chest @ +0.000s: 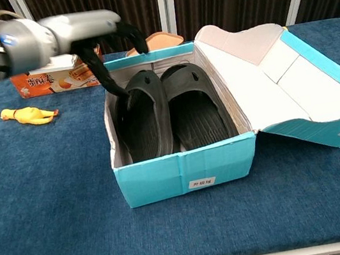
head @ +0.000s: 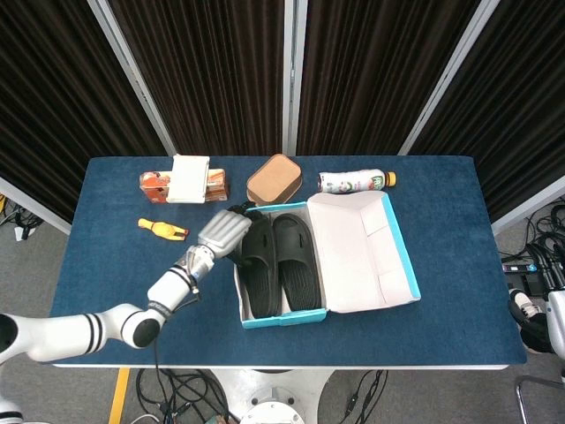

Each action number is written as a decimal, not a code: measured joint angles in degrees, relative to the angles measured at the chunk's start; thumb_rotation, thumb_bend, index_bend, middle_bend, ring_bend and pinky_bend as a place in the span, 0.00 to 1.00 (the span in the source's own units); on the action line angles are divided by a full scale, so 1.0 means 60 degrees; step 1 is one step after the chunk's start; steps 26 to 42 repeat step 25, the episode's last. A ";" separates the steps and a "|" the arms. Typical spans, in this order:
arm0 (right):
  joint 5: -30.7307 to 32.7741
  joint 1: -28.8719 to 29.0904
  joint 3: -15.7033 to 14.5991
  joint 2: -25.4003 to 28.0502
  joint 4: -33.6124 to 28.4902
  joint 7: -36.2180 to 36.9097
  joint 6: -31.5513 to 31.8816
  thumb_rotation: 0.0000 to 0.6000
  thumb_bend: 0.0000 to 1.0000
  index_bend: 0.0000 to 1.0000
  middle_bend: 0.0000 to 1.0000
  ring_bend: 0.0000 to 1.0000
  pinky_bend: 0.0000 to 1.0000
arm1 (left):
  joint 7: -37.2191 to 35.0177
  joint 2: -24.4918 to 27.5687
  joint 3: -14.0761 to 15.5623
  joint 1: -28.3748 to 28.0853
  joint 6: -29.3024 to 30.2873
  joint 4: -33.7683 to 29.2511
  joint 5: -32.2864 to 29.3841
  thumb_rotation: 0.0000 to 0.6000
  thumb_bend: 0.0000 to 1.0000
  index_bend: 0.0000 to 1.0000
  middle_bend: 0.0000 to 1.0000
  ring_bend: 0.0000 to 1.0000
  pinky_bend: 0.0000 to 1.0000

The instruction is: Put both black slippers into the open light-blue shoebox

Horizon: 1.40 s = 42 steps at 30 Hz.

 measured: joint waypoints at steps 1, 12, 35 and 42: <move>0.0014 -0.0001 0.0000 -0.0005 0.0021 0.0037 -0.0009 1.00 0.15 0.00 0.11 0.00 0.13 | -0.0207 0.0182 0.0011 0.0229 0.0253 -0.0116 0.0241 1.00 0.00 0.26 0.21 0.04 0.18; 0.0211 0.0126 0.0008 -0.0376 0.0530 0.0565 -0.0395 1.00 0.16 0.02 0.12 0.00 0.13 | -0.1791 0.1790 0.0838 0.3635 0.4085 0.0067 0.2146 1.00 0.00 0.27 0.21 0.04 0.17; -0.0126 0.0043 -0.0263 -0.0781 0.0613 0.0869 -0.0261 1.00 0.16 0.04 0.12 0.00 0.13 | -0.2305 0.2183 0.2244 0.6967 0.6949 0.0421 0.3293 1.00 0.00 0.27 0.21 0.04 0.17; -0.0126 0.0043 -0.0263 -0.0781 0.0613 0.0869 -0.0261 1.00 0.16 0.04 0.12 0.00 0.13 | -0.2305 0.2183 0.2244 0.6967 0.6949 0.0421 0.3293 1.00 0.00 0.27 0.21 0.04 0.17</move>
